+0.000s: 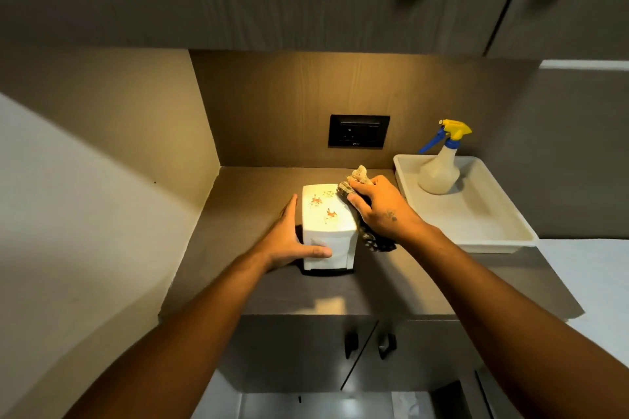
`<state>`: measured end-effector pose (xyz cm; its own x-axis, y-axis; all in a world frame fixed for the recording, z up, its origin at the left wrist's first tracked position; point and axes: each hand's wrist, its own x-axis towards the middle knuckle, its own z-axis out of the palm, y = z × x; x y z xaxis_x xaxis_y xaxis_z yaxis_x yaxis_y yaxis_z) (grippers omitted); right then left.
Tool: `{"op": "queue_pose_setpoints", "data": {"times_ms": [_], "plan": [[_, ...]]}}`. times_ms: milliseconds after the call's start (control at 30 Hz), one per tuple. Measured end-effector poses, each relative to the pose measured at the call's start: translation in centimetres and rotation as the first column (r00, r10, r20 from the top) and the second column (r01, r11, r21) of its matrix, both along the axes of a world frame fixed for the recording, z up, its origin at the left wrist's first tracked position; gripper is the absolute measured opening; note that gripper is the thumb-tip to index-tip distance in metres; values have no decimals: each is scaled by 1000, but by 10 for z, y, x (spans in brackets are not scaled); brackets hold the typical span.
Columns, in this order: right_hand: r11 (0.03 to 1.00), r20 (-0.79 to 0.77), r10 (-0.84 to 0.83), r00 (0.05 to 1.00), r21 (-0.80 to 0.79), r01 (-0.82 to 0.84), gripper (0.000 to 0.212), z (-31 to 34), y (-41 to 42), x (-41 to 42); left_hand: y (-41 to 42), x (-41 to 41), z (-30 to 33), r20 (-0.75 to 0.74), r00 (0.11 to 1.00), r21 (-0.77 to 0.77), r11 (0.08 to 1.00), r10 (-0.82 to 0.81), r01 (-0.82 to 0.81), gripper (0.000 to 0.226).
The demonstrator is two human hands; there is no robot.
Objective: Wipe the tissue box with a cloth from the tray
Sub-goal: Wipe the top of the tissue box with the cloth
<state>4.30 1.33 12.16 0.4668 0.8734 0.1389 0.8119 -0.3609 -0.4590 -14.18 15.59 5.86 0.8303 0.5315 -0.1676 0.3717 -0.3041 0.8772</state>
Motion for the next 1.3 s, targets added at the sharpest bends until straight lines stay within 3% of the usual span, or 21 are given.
{"op": "queue_pose_setpoints", "data": {"times_ms": [133, 400, 500, 600, 733, 933, 1067, 1133, 1300], "plan": [[997, 107, -65, 992, -40, 70, 42, 1, 10, -5, 4, 10, -8, 131, 990, -25, 998, -45, 49, 145], [996, 276, 0, 961, -88, 25, 40, 3, 23, -18, 8, 11, -16, 139, 990, 48, 998, -40, 34, 141], [999, 177, -13, 984, -45, 21, 38, 9, 31, -13, 6, 12, -15, 136, 990, 49, 998, -33, 26, 140], [994, 58, 77, 995, -84, -72, 37, 16, 50, -21, 7, 10, -16, 153, 987, 72, 997, -42, 31, 134], [959, 171, 281, 944, -76, -272, 37, 10, 24, -26, 7, 10, -17, 149, 988, 117, 993, -35, 18, 132], [980, 165, 181, 969, -114, -164, 37, 20, 45, -7, 8, 12, -14, 129, 991, 112, 993, -35, 20, 133], [938, 99, 337, 936, -116, -325, 38, 18, 38, -29, 6, 9, -16, 136, 990, 119, 993, -41, 24, 128], [904, 139, 424, 895, -121, -409, 37, 11, 8, -29, 5, 10, -17, 136, 989, 125, 992, -52, 35, 127], [956, 204, 286, 936, -129, -264, 37, 20, 8, 4, 5, 12, -18, 140, 990, 98, 995, -28, 14, 137]]}}
